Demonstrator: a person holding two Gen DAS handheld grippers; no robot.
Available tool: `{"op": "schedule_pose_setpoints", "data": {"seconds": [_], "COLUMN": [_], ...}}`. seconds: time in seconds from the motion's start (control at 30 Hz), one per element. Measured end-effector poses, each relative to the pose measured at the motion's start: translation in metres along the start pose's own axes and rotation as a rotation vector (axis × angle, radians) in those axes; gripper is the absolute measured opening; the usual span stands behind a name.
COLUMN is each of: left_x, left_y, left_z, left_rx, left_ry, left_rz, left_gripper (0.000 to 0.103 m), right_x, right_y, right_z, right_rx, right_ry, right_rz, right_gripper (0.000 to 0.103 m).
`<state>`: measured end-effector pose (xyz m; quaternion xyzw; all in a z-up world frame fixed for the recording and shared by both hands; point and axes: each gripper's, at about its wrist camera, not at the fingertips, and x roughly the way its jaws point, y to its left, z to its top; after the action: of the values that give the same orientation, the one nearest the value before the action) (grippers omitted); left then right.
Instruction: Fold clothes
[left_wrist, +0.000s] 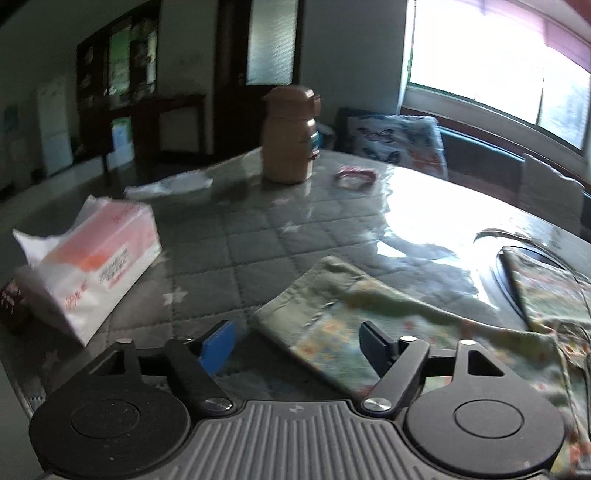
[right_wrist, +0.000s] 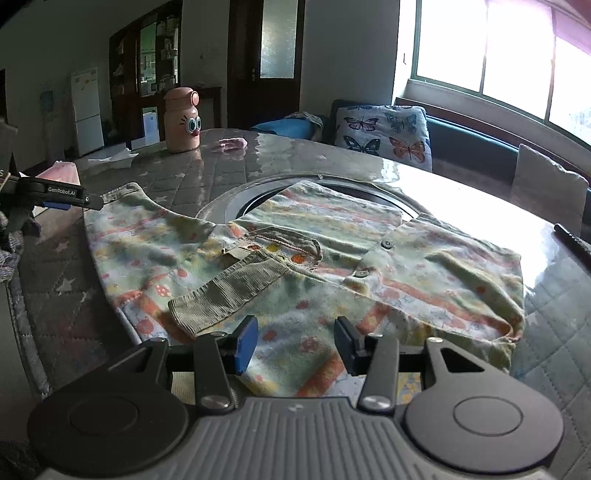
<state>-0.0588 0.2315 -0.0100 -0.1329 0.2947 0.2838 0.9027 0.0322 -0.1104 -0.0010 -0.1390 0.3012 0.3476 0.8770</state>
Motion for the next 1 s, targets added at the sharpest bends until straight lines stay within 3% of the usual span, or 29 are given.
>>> {"op": "schedule_pose_setpoints", "data": {"seconds": [0.17, 0.33, 0.4, 0.6, 0.8, 1.0], "left_x": [0.006, 0.004, -0.002, -0.024, -0.063, -0.088], "left_y": [0.004, 0.0, -0.005, -0.024, -0.078, -0.139], "left_z": [0.0, 0.004, 0.007, 0.016, 0.027, 0.025], "left_rx": [-0.005, -0.01, -0.015, -0.026, 0.037, 0.111], "left_ry": [-0.002, -0.014, -0.023, -0.055, -0.105, -0.08], "left_rz": [0.001, -0.03, -0.07, -0.195, -0.407, -0.619], "left_gripper": [0.06, 0.017, 0.009, 0.007, 0.007, 0.007], "right_x": [-0.002, -0.005, -0.007, -0.017, -0.027, -0.037], "right_y": [0.001, 0.0, -0.001, -0.01, -0.025, -0.046], "right_z": [0.0, -0.002, -0.003, -0.004, -0.007, -0.015], "right_rx": [0.006, 0.022, 0.033, 0.081, 0.129, 0.195], "right_ry": [-0.005, -0.006, -0.007, -0.026, -0.049, -0.064], "right_rz": [0.0, -0.001, -0.002, -0.015, -0.049, -0.079], "right_gripper": [0.046, 0.046, 0.046, 0.046, 0.046, 0.046]}}
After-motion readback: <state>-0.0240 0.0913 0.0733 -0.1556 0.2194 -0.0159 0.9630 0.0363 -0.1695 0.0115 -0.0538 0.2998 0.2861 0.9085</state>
